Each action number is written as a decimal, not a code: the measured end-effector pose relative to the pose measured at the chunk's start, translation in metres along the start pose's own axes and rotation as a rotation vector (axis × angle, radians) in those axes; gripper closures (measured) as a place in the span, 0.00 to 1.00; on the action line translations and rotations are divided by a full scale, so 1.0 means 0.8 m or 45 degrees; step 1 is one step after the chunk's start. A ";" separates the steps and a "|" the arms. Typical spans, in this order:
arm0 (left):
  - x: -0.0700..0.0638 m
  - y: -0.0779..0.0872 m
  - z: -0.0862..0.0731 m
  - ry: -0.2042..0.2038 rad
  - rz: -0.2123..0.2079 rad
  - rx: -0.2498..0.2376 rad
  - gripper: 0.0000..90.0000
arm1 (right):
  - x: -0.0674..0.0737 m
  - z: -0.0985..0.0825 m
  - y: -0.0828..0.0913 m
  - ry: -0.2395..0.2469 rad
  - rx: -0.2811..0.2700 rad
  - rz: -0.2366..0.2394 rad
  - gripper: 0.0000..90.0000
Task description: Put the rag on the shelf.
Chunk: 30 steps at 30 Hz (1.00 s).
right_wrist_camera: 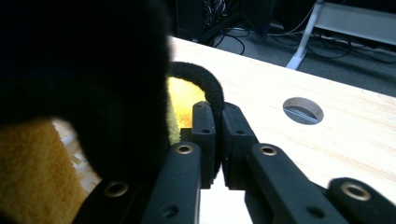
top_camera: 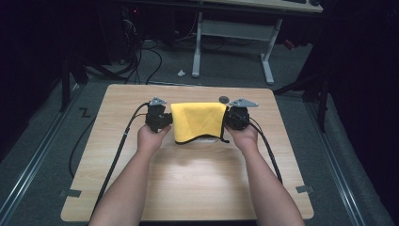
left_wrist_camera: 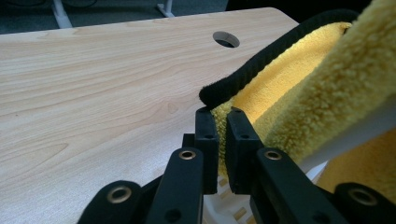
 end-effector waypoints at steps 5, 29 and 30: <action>0.002 0.005 0.004 0.024 0.027 -0.007 0.83 | -0.010 -0.002 0.003 -0.045 0.009 -0.004 0.76; 0.018 0.024 -0.002 0.030 0.096 -0.018 0.72 | -0.029 -0.008 0.023 -0.032 0.000 -0.107 0.64; 0.018 0.026 -0.002 0.028 0.096 -0.023 0.72 | -0.029 -0.008 0.023 -0.032 0.002 -0.107 0.64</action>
Point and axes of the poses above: each handheld gripper's, and its own axes: y roughly backward along the jaws, z roughly out of its top, x roughly to its left, the point moved 3 cm from there along -y, roughly forward along the jaws, and after that the axes turned 8 degrees about y, right-handed, at the moved point
